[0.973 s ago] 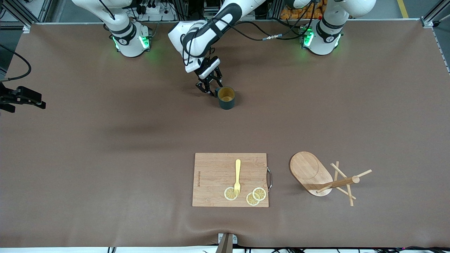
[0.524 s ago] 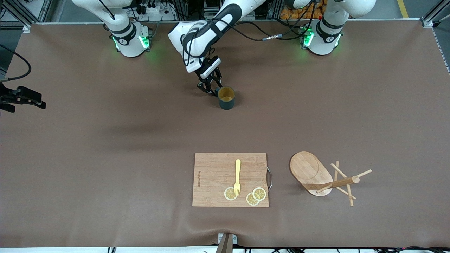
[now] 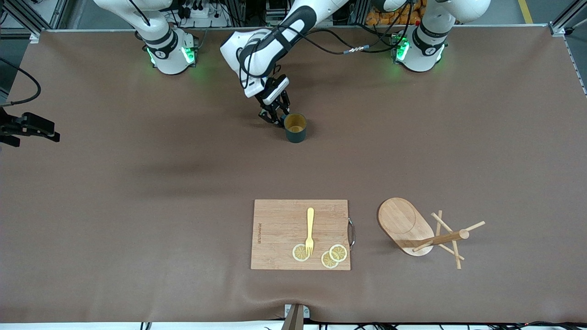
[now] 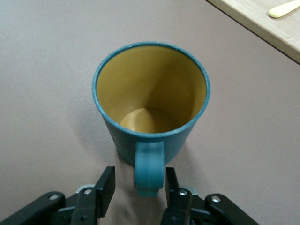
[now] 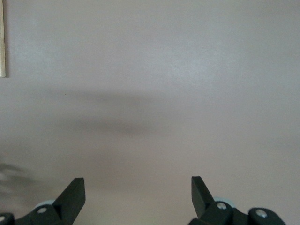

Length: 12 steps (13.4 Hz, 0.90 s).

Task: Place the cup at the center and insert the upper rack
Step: 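Lower the left gripper and grasp the mug handle, then lift the mug with the left gripper toward the wooden mug tree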

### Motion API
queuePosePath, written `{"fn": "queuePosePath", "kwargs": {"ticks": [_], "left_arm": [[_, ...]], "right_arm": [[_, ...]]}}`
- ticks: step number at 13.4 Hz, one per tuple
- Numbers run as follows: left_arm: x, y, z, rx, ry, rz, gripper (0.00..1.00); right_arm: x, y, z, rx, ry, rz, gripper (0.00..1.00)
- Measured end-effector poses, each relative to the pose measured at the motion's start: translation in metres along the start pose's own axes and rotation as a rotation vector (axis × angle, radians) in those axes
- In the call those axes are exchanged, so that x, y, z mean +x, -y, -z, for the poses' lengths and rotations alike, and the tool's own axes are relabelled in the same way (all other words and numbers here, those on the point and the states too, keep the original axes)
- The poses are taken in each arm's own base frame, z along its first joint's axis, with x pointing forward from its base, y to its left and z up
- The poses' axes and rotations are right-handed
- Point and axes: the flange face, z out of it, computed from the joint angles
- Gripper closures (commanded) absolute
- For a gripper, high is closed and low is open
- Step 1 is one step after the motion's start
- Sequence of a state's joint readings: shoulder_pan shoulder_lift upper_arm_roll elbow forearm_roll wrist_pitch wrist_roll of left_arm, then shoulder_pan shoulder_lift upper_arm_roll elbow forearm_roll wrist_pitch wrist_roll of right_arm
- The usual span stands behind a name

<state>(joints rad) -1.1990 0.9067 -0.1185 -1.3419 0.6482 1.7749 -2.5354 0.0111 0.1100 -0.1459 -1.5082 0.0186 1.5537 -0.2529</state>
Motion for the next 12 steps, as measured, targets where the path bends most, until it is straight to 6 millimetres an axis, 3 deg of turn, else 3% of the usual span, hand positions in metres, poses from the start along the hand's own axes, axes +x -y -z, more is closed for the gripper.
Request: {"fn": "queuePosePath", "kwargs": {"ticks": [2, 4, 9, 12], "left_arm": [[0.000, 0.000, 0.000, 0.000, 0.000, 0.001, 0.86], [0.000, 0.000, 0.000, 0.000, 0.000, 0.001, 0.97], [0.000, -0.001, 0.001, -0.002, 0.002, 0.003, 1.00], [0.011, -0.012, 0.020, -0.023, 0.026, 0.030, 1.00]], "right_arm": [[0.000, 0.000, 0.000, 0.000, 0.000, 0.000, 0.00], [0.000, 0.000, 0.000, 0.000, 0.001, 0.000, 0.00], [0.000, 0.001, 0.000, 0.000, 0.001, 0.001, 0.00], [0.000, 0.001, 0.000, 0.000, 0.001, 0.001, 0.00]]}}
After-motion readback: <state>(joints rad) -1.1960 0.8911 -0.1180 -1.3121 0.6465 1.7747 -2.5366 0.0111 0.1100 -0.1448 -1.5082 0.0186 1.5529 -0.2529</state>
